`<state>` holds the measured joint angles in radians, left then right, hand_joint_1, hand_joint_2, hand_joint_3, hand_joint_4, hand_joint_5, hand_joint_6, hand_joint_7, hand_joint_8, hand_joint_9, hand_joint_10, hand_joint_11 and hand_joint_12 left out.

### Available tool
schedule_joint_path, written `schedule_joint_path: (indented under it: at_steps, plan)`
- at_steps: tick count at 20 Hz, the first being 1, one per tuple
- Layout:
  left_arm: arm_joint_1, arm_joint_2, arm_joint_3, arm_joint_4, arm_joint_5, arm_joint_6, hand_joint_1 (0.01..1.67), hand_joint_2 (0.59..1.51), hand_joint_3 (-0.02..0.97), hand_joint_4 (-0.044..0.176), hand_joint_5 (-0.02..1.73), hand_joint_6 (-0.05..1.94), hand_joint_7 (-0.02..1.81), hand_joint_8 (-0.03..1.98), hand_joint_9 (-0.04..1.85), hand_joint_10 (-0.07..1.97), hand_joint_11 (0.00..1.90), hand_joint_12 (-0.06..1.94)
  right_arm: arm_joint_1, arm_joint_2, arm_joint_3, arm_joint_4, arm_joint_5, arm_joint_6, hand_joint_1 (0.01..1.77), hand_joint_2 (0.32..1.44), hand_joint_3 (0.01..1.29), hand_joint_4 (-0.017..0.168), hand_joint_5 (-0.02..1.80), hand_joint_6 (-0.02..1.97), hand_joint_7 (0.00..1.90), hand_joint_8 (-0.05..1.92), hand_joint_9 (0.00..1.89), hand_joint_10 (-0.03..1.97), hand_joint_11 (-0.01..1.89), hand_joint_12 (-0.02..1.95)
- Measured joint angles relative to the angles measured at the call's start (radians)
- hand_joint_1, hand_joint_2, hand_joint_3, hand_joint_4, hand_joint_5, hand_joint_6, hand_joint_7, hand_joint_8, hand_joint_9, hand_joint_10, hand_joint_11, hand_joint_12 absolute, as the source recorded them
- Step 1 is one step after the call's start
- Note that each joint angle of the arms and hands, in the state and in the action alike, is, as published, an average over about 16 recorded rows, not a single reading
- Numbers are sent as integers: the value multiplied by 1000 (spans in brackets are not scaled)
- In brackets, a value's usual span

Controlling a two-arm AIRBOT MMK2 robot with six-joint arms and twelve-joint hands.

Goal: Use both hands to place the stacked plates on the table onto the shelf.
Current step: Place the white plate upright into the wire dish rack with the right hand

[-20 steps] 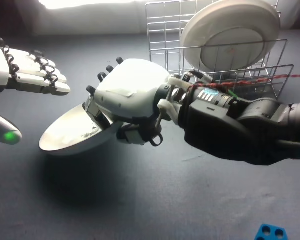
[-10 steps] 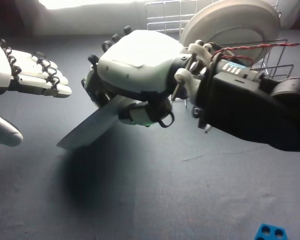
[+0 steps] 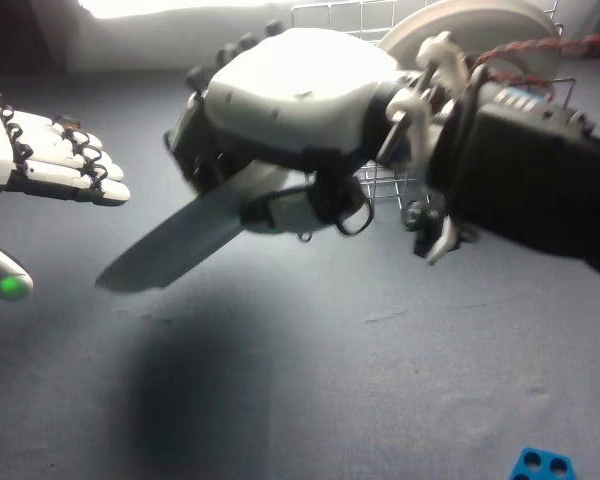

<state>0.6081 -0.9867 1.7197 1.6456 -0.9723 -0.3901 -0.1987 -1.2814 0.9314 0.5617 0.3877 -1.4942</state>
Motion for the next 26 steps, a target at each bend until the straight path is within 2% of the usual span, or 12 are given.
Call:
schedule_joint_path:
  at_steps: [15,20,26]
  plan:
    - [43,-9,34,4,13,2,13,1115,17,1,21,6,18,-12,21,15,21,11,196,136,-55,446,-75,-64,1361,1019,14,-8,891,1002,1015,922,914,1164,709,1366]
    - [45,-9,34,4,14,3,13,1117,16,1,21,6,18,-11,22,16,22,12,231,171,-60,576,-75,-112,1364,1024,14,-7,889,998,1011,919,919,1163,715,1374]
    - [45,-9,30,5,14,3,14,1116,16,1,21,6,19,-11,22,16,22,12,247,211,-65,697,-66,-178,1367,1029,13,-7,897,982,999,931,915,1167,717,1384]
